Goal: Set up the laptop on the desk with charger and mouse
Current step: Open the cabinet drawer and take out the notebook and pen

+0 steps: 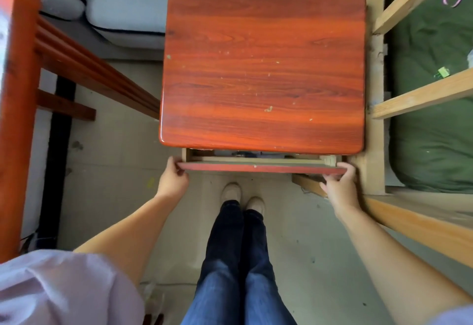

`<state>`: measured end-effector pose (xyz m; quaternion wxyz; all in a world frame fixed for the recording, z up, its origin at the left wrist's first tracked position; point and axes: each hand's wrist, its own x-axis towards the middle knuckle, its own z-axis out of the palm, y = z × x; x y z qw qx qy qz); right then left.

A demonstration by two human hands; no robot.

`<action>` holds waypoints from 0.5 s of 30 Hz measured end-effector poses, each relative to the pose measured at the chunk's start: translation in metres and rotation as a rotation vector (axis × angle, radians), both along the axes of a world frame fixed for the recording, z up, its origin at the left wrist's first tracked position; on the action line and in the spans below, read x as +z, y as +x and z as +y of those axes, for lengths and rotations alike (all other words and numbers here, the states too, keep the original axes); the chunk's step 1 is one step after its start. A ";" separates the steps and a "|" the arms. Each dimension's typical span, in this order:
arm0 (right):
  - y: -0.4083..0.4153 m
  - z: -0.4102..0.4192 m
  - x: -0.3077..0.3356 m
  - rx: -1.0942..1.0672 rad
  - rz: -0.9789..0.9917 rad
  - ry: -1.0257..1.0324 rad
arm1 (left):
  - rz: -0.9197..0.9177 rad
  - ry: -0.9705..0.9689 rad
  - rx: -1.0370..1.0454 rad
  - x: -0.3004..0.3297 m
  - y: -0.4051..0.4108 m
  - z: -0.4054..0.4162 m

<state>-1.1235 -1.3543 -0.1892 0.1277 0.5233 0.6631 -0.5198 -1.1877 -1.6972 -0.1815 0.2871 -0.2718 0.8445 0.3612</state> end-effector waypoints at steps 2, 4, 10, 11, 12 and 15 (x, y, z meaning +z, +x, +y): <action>0.020 -0.009 -0.001 -0.056 -0.036 -0.017 | -0.082 0.027 0.094 -0.002 0.025 -0.003; 0.039 -0.019 -0.001 -0.134 -0.034 -0.093 | -0.172 0.064 0.221 -0.011 0.043 -0.005; 0.053 -0.025 -0.028 -0.291 -0.057 -0.311 | -0.269 0.282 0.577 -0.041 0.049 0.009; 0.053 -0.024 -0.035 -0.306 -0.060 -0.326 | -0.283 0.284 0.574 -0.048 0.049 0.010; 0.051 -0.025 -0.039 -0.319 -0.064 -0.325 | -0.292 0.295 0.584 -0.053 0.048 0.011; 0.052 -0.028 -0.042 -0.286 -0.076 -0.302 | -0.259 0.242 0.564 -0.054 0.048 0.015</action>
